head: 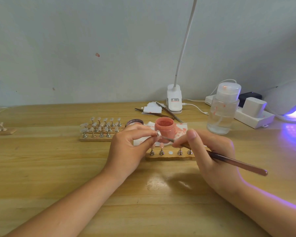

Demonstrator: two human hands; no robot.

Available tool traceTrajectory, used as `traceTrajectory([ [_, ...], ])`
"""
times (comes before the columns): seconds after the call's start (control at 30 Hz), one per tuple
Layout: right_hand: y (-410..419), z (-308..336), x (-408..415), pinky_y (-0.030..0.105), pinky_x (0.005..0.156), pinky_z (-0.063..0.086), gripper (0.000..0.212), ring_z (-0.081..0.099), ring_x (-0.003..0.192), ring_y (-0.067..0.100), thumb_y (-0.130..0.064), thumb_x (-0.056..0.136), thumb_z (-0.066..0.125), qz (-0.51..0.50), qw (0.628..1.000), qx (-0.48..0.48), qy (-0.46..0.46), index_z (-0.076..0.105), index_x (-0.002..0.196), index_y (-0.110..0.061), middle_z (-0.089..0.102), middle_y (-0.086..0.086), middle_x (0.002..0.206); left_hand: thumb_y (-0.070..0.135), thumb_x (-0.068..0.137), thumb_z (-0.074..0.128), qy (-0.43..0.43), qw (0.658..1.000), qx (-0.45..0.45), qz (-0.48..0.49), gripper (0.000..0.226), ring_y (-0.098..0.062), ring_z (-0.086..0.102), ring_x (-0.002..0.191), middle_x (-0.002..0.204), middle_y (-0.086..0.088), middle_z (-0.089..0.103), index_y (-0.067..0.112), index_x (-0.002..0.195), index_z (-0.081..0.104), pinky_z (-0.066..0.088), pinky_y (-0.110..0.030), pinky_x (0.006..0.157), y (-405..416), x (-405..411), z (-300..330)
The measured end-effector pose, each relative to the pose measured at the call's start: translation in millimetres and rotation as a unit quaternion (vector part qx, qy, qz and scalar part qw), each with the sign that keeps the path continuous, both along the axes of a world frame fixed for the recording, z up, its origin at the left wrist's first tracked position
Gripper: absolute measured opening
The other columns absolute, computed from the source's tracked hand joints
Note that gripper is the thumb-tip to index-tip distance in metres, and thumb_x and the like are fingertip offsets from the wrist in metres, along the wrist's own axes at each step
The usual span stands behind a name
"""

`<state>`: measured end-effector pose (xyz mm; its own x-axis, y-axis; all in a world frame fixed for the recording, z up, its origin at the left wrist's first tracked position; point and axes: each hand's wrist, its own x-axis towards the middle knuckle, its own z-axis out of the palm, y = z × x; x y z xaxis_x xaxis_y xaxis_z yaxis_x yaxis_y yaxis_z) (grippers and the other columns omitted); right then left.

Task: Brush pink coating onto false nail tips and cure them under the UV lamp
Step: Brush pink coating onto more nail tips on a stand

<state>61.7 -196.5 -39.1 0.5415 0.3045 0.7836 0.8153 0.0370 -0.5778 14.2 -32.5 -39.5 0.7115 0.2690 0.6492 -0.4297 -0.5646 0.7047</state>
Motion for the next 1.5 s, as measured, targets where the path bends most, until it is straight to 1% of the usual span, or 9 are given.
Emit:
traceTrajectory([
  [0.2,0.5,0.1,-1.5,0.016,0.069,0.049,0.041,0.066,0.074,0.003,-0.029,0.093,0.041,0.020,0.999,0.018,0.020,0.069,0.074,-0.007,0.068,-0.007,0.074,0.009,0.070,0.072,-0.004,1.000,-0.006,-0.009,0.017,0.005,0.061,0.075,0.059,0.019,0.064,0.026,0.074,0.070,0.041,-0.007,0.077,1.5,-0.8,-0.7],
  [0.33,0.9,-0.7,-3.4,0.009,0.064,0.045,0.046,0.064,0.063,0.002,-0.034,0.090,0.040,0.035,0.996,0.026,0.078,0.069,0.066,-0.007,0.068,0.001,0.062,0.009,0.072,0.071,-0.005,1.000,-0.006,-0.010,0.017,0.005,0.062,0.074,0.058,0.019,0.064,0.025,0.068,0.070,0.041,-0.006,0.075,1.5,-0.7,-0.4],
  [0.47,2.2,1.9,-4.2,0.018,0.069,0.050,0.038,0.066,0.075,0.004,-0.039,0.092,0.042,0.038,0.998,0.022,0.051,0.068,0.075,-0.015,0.070,-0.013,0.075,0.010,0.073,0.070,-0.007,1.000,-0.007,-0.021,0.015,0.005,0.061,0.069,0.056,0.018,0.063,0.025,0.070,0.070,0.042,-0.006,0.072,1.1,-0.7,-0.2],
  [0.63,4.0,0.2,-4.7,0.014,0.068,0.048,0.041,0.067,0.069,0.007,-0.031,0.091,0.038,0.045,0.994,0.044,0.088,0.068,0.070,-0.012,0.070,-0.003,0.071,0.018,0.071,0.068,-0.008,0.999,-0.018,-0.026,0.009,0.003,0.062,0.068,0.056,0.018,0.064,0.027,0.072,0.070,0.042,-0.005,0.073,1.1,-0.5,-0.4],
  [0.73,4.5,0.0,-4.0,0.015,0.072,0.049,0.038,0.066,0.078,0.004,-0.028,0.092,0.037,0.054,0.994,0.037,0.082,0.068,0.074,-0.014,0.070,-0.013,0.076,0.017,0.072,0.068,-0.010,0.999,-0.011,-0.030,0.011,0.001,0.062,0.065,0.058,0.019,0.064,0.026,0.077,0.071,0.043,-0.006,0.072,1.4,0.0,-1.3],
  [1.07,4.4,-2.3,-3.4,0.015,0.065,0.048,0.042,0.066,0.066,0.007,-0.034,0.092,0.041,0.044,0.992,0.027,0.116,0.068,0.067,-0.015,0.070,-0.002,0.070,0.003,0.074,0.069,-0.006,1.000,-0.002,-0.029,0.021,0.004,0.061,0.070,0.058,0.019,0.064,0.024,0.073,0.070,0.042,-0.006,0.072,0.9,-0.5,-0.3],
  [1.23,5.2,-0.3,-4.3,0.009,0.074,0.045,0.039,0.065,0.083,-0.002,-0.027,0.092,0.034,0.049,0.996,0.028,0.062,0.067,0.074,-0.017,0.068,-0.019,0.077,0.002,0.074,0.071,0.002,1.000,0.005,-0.011,0.017,0.004,0.061,0.079,0.070,0.015,0.066,0.018,0.077,0.071,0.039,-0.005,0.077,1.2,-0.1,-1.0],
  [1.4,3.3,-2.6,-3.1,0.012,0.064,0.045,0.050,0.062,0.067,0.004,-0.030,0.092,0.034,0.036,0.998,0.008,0.056,0.069,0.066,-0.005,0.067,-0.001,0.066,-0.005,0.073,0.070,-0.001,1.000,0.005,0.010,0.031,0.007,0.058,0.080,0.076,0.013,0.064,0.026,0.078,0.069,0.038,-0.003,0.076,0.3,-0.3,-1.4],
  [1.5,5.3,-1.5,-3.2,0.012,0.065,0.042,0.045,0.060,0.070,-0.002,-0.028,0.093,0.037,0.009,1.000,-0.001,0.012,0.070,0.072,-0.004,0.063,-0.017,0.073,-0.005,0.072,0.071,0.001,1.000,0.001,0.011,0.031,0.008,0.058,0.081,0.078,0.012,0.064,0.025,0.081,0.069,0.038,-0.003,0.075,0.3,-1.1,-1.2],
])
